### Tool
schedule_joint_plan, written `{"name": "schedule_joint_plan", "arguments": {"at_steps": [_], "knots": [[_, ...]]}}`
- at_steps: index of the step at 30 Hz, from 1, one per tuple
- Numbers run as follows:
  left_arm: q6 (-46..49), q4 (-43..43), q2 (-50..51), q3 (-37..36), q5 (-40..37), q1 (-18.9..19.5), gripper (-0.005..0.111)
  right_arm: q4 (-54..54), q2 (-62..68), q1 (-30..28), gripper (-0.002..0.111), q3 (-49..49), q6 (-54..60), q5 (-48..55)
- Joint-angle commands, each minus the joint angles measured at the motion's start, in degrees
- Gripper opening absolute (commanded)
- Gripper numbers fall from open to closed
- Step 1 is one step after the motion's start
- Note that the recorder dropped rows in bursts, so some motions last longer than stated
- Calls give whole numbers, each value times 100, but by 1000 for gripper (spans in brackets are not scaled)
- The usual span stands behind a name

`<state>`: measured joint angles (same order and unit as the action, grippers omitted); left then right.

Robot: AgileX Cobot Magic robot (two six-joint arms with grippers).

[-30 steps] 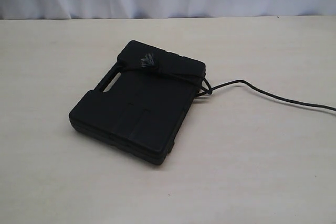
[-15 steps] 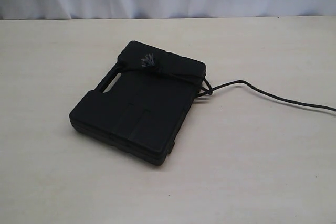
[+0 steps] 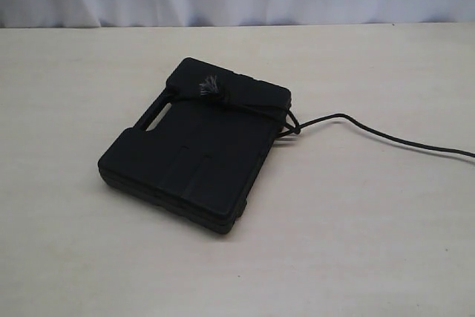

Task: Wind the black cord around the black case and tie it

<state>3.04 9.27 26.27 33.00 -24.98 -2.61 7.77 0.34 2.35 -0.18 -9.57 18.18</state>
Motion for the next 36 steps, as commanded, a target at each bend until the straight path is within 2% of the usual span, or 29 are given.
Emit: {"name": "schedule_joint_plan", "arguments": {"at_steps": [1,36], "knots": [[-12,40,-30,-18,48,-12,0,106,-34,-41,4,18,-10,114],[-12,40,-30,-18,48,-12,0,-50,-34,-55,4,18,123,120]]}}
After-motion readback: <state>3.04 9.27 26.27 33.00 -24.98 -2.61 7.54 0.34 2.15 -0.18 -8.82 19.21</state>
